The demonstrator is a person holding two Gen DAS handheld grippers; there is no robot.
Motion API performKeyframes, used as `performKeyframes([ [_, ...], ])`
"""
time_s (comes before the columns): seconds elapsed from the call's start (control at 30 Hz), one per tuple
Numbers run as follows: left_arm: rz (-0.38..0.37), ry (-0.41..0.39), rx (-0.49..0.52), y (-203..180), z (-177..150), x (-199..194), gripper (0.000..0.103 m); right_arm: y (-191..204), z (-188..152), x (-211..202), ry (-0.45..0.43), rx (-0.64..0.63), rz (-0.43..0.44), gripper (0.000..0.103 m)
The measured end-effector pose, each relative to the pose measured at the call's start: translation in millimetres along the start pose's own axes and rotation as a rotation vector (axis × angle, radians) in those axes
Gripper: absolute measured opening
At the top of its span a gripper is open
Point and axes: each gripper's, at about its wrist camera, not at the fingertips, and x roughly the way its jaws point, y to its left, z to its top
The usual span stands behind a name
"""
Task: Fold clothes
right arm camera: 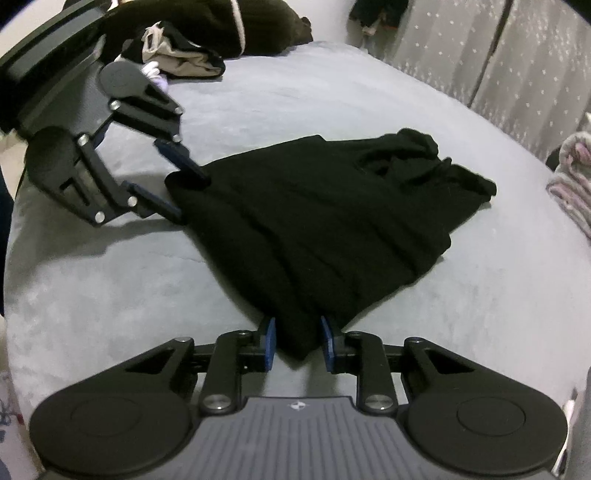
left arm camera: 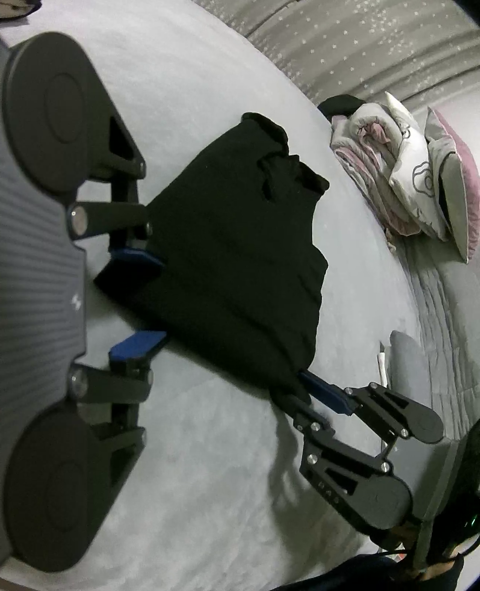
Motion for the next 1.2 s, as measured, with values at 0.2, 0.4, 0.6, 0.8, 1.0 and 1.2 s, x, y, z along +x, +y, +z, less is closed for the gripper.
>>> performKeyframes([
  [0.2, -0.023, -0.002, -0.002, 2.4, -2.5, 0.8, 0.036, 6.0, -2.8, -3.7, -0.011, -0.044, -0.022, 0.026],
  [0.4, -0.044, -0.001, -0.042, 8.6, -2.4, 2.7, 0.021, 26.3, -9.2, -10.9, -0.040, -0.192, -0.087, 0.031],
  [0.6, -0.083, -0.001, -0.252, 36.8, 4.2, 4.2, 0.013, 33.8, -10.9, -9.9, -0.050, -0.255, -0.129, 0.031],
  [0.8, -0.110, -0.026, -0.393, 53.3, 6.0, 0.8, 0.011, 39.9, -12.1, -9.3, -0.059, -0.313, -0.159, 0.031],
  [1.0, -0.135, -0.050, -0.516, 67.8, 7.1, -2.3, 0.010, 40.6, -13.5, -8.5, -0.066, -0.344, -0.163, 0.031],
  [1.2, -0.128, -0.063, -0.540, 70.7, 8.2, -5.7, 0.010, 33.6, -8.4, -10.5, -0.088, -0.314, -0.193, 0.018],
])
